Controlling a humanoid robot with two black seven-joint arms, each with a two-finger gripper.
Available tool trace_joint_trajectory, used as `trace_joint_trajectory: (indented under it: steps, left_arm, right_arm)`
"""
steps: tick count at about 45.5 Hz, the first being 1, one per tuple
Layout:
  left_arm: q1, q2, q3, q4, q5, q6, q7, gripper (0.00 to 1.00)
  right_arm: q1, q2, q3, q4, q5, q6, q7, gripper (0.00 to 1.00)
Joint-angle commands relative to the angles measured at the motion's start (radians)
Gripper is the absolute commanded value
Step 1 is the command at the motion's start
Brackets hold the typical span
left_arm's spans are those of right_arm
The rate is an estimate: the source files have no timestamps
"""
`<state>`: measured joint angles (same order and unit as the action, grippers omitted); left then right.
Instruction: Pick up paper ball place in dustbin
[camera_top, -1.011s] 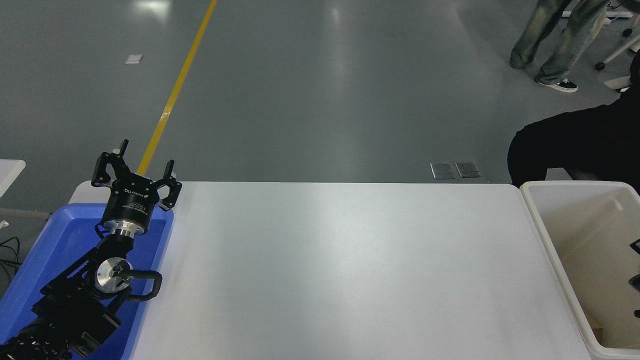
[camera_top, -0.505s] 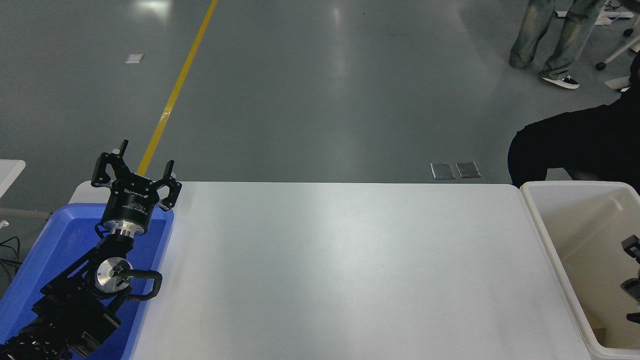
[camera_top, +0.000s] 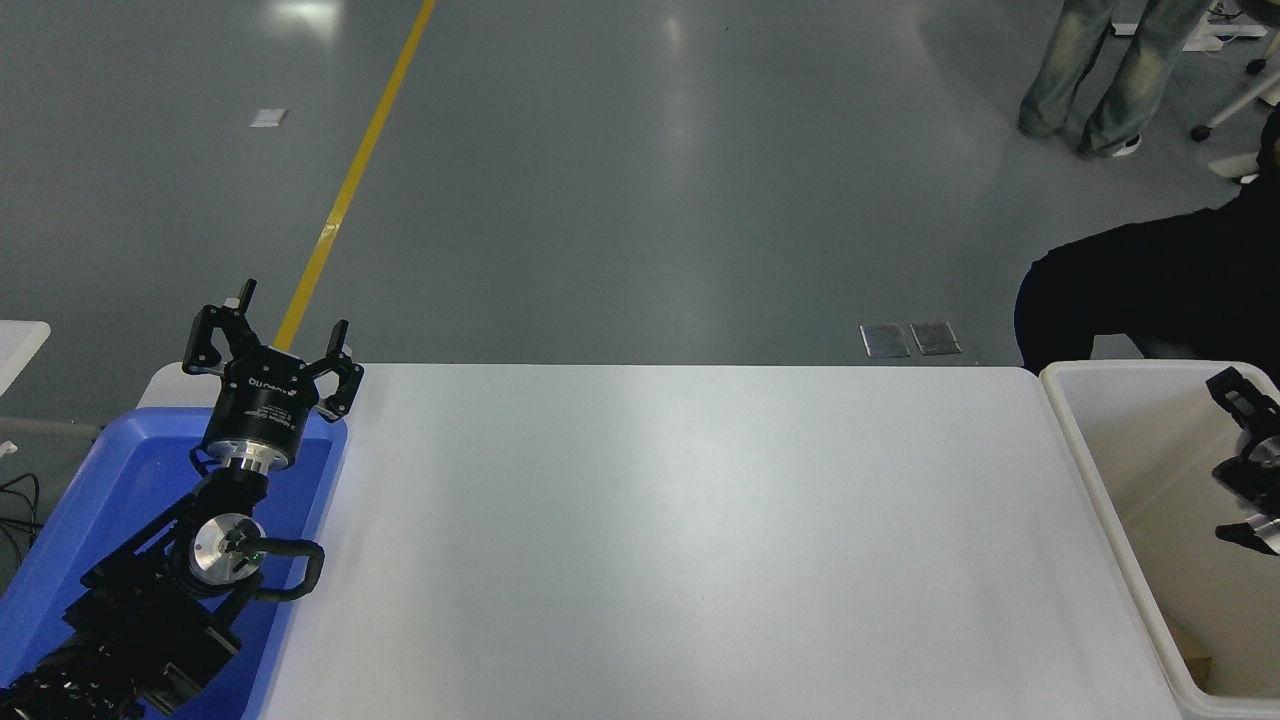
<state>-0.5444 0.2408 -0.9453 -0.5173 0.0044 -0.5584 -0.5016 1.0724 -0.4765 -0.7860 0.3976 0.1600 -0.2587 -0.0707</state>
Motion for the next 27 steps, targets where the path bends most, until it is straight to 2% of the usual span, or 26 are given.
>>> trace_joint_trajectory:
  steps: [1,14,27]
  left_arm:
    - [0.000,0.000,0.000,0.000,0.000,0.000,0.000,0.98]
    - [0.000,0.000,0.000,0.000,0.000,0.000,0.000,0.98]
    - [0.000,0.000,0.000,0.000,0.000,0.000,0.000,0.98]
  right_arm:
    - [0.283,0.016,-0.142,0.205,-0.007,0.010,0.000,1.00]
    - [0.586,0.076,-0.314,0.558,-0.005,0.130,0.000,1.00]
    - [0.955,0.076,-0.433,0.875,-0.007,0.441,0.000,1.00]
